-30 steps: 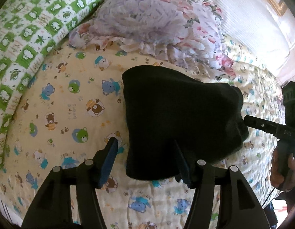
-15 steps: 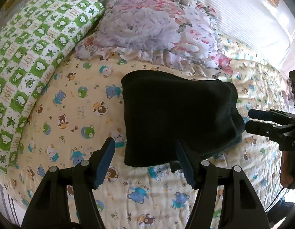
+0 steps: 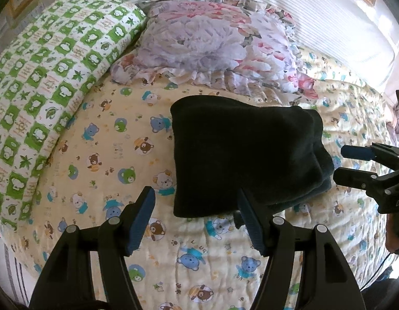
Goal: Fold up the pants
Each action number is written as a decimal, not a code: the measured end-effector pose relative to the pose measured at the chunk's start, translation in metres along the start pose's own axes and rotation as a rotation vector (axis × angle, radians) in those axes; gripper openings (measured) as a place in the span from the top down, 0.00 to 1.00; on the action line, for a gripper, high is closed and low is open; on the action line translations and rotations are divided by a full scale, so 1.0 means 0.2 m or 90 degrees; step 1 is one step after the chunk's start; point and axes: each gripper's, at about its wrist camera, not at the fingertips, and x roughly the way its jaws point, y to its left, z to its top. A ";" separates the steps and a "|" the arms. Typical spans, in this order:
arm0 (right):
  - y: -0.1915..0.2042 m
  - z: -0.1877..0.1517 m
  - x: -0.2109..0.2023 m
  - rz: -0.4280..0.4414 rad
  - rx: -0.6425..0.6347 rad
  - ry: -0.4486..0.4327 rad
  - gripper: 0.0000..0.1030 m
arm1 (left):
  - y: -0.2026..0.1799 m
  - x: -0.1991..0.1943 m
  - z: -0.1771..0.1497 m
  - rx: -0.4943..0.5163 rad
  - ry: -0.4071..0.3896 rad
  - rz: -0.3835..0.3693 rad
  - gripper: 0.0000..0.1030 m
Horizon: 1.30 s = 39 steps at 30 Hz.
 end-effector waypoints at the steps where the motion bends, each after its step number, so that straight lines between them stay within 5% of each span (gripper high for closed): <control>1: 0.01 -0.01 0.00 -0.004 -0.002 -0.002 0.24 | 0.00 0.00 0.00 0.002 -0.001 0.002 0.35; 27: 0.16 -0.04 -0.01 -0.071 -0.137 -0.024 0.24 | -0.03 -0.10 -0.05 0.047 -0.048 0.089 0.22; 39: 0.18 -0.05 -0.02 -0.074 -0.156 -0.027 0.24 | -0.03 -0.14 -0.05 0.047 -0.065 0.084 0.20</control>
